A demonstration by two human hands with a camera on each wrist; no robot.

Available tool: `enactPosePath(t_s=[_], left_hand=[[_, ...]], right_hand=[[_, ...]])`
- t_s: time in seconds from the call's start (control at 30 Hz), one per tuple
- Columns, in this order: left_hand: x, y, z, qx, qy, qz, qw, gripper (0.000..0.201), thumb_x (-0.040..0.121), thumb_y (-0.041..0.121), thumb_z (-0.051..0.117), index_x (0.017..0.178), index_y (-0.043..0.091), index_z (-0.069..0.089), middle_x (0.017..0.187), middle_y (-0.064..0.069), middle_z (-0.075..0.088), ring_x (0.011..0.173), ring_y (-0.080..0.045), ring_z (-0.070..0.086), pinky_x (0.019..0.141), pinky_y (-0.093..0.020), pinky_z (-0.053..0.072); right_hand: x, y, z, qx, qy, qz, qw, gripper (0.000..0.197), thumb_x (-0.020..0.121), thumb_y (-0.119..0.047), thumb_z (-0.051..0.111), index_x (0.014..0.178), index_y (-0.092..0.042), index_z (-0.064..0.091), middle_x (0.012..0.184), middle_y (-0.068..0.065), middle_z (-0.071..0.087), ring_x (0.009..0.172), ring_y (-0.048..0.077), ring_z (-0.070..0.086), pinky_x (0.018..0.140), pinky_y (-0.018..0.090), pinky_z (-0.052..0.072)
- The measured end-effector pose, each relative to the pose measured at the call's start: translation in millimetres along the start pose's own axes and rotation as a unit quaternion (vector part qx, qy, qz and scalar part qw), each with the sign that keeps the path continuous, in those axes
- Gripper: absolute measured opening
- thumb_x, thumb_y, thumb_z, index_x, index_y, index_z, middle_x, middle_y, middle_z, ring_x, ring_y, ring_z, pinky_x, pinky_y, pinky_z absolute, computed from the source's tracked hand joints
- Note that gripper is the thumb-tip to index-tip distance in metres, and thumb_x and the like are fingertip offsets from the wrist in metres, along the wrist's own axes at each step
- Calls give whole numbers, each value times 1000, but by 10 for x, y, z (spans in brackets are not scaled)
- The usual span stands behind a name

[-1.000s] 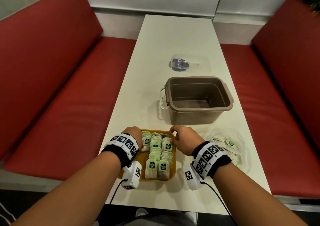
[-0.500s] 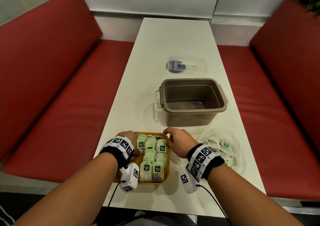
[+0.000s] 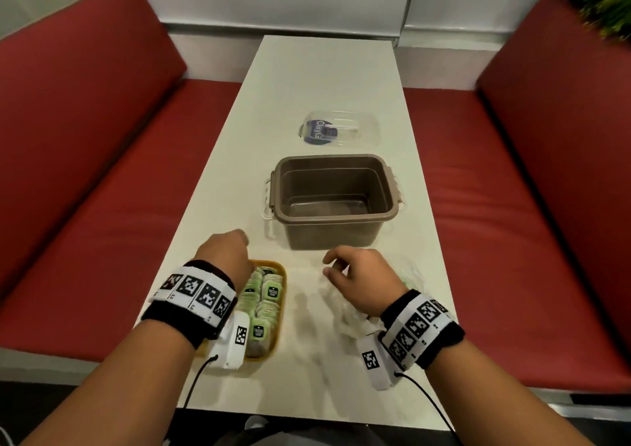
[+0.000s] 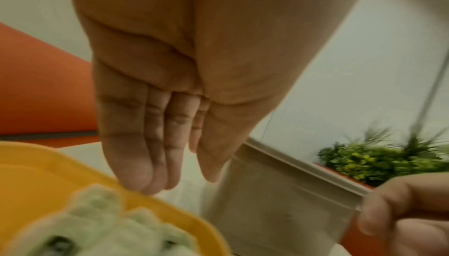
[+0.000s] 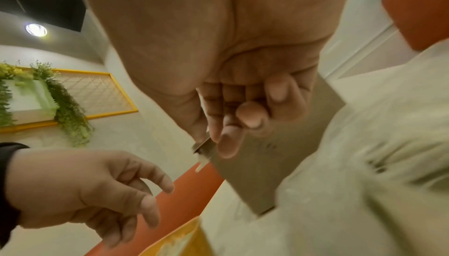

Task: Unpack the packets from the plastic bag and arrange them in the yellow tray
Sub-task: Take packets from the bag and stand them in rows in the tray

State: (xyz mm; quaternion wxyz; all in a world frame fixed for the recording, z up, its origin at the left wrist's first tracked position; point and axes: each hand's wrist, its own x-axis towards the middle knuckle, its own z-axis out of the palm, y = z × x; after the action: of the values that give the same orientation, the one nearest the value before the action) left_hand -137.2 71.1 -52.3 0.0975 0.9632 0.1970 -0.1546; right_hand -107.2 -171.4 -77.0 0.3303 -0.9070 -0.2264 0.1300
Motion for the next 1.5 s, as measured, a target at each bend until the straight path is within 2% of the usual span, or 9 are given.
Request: enactPosePath(t_s=[0.1, 0.27, 0.43, 0.57, 0.8, 0.97, 1.13, 1.3, 1.5], left_hand=[[-104, 497, 116, -76, 1, 117, 990, 32, 88, 27, 66, 120, 25, 60, 106, 0, 70, 99, -22, 63, 88, -29, 49], [-79, 1254, 591, -93, -72, 253, 960, 28, 87, 25, 65, 113, 34, 65, 122, 2, 55, 111, -18, 56, 100, -28, 42], [-11, 1590, 959, -187, -135, 189, 955, 49, 83, 8, 59, 118, 41, 61, 118, 3, 64, 90, -14, 62, 80, -19, 48], [25, 1624, 1037, -229, -134, 188, 946, 71, 77, 2, 58, 137, 39, 46, 124, 1, 62, 107, -19, 62, 93, -27, 51], [112, 1551, 1025, -357, -101, 216, 903, 61, 77, -4, 71, 116, 41, 57, 111, 5, 68, 97, -12, 67, 89, -29, 55], [91, 1508, 1071, -201, -90, 192, 956, 53, 79, 21, 67, 121, 50, 54, 126, 7, 59, 118, -18, 55, 102, -35, 46], [-41, 1612, 962, -69, 50, 191, 978, 50, 80, 22, 64, 126, 41, 58, 134, 11, 42, 124, -20, 33, 102, -38, 28], [-50, 1743, 935, -135, 74, 238, 959, 20, 86, 26, 65, 106, 28, 67, 106, 6, 54, 102, -17, 54, 92, -32, 46], [36, 1811, 1013, -75, 38, 170, 982, 23, 88, 16, 54, 107, 28, 61, 88, -1, 70, 88, -24, 66, 80, -36, 55]], right_hand=[[-108, 346, -252, -7, 45, 26, 999, 11, 92, -26, 63, 100, -24, 70, 84, -10, 67, 77, 8, 58, 79, 28, 48], [-216, 920, -478, -122, 20, 102, 987, 15, 89, -24, 62, 100, -27, 72, 120, 2, 50, 117, 24, 43, 96, 33, 40], [-248, 1213, -465, -37, -88, 121, 988, 38, 86, -17, 63, 123, -27, 65, 135, 7, 54, 124, 27, 54, 104, 29, 42], [-210, 1268, -458, -8, -106, 103, 989, 70, 82, -7, 63, 147, -22, 42, 140, 9, 54, 127, 24, 54, 107, 30, 42], [-114, 1398, -504, 94, -27, 100, 990, 71, 78, 17, 43, 133, -26, 57, 127, 7, 58, 119, 22, 57, 93, 17, 43], [-126, 1463, -510, 30, -83, 122, 989, 62, 84, 6, 44, 135, -27, 57, 139, 8, 54, 131, 24, 49, 107, 28, 40], [-172, 1483, -535, -3, -66, 78, 995, 56, 90, -23, 61, 144, -22, 48, 140, 8, 46, 133, 25, 44, 111, 30, 34], [-263, 1467, -519, -39, -134, 78, 987, 115, 64, -47, 87, 155, -17, 23, 148, 4, 36, 138, 22, 33, 115, 35, 33], [-266, 1505, -430, -51, -132, 86, 986, 114, 65, -47, 85, 155, -18, 22, 150, 5, 36, 139, 25, 33, 114, 37, 33]])
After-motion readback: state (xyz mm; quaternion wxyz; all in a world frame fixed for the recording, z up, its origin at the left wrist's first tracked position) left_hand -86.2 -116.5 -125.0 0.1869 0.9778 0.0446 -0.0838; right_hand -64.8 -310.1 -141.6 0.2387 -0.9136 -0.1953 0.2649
